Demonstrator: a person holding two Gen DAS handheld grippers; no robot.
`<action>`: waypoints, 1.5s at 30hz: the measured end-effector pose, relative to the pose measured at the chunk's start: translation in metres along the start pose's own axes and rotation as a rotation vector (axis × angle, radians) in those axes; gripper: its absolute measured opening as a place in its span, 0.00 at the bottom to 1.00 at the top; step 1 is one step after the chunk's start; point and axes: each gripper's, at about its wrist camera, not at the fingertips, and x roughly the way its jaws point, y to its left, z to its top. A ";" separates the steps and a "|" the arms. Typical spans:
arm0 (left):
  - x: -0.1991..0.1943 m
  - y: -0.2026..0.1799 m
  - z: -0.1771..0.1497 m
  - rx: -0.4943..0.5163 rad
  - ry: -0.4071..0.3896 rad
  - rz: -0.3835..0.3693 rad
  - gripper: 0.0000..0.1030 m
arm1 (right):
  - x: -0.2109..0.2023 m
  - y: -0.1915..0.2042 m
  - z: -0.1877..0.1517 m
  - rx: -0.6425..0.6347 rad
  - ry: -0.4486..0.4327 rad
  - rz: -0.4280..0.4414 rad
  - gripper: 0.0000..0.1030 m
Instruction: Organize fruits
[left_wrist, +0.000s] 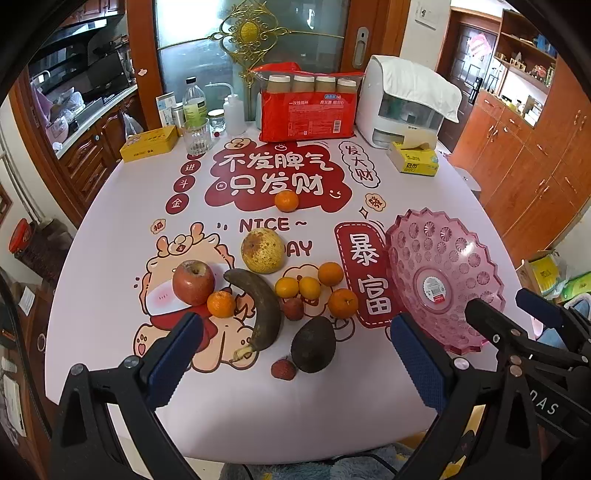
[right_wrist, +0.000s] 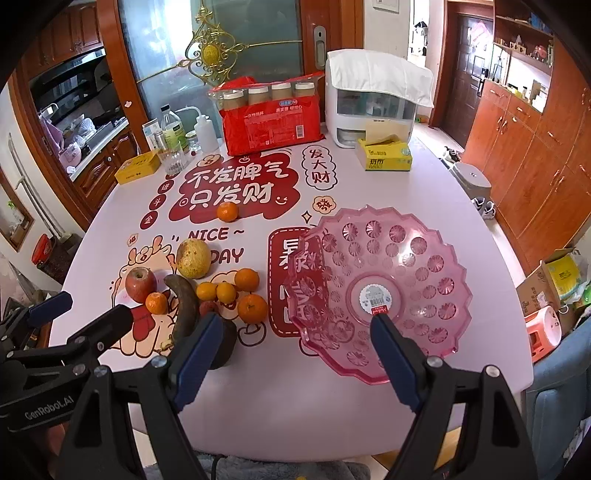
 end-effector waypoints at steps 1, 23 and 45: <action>0.000 0.003 0.001 0.004 0.001 -0.001 0.98 | 0.000 0.002 0.001 0.002 0.000 -0.005 0.81; 0.007 0.115 0.040 0.043 0.011 0.020 0.98 | 0.005 0.096 0.029 0.041 -0.012 -0.045 0.81; 0.141 0.151 0.088 0.397 0.118 -0.155 0.98 | 0.100 0.103 -0.026 0.267 0.178 -0.069 0.80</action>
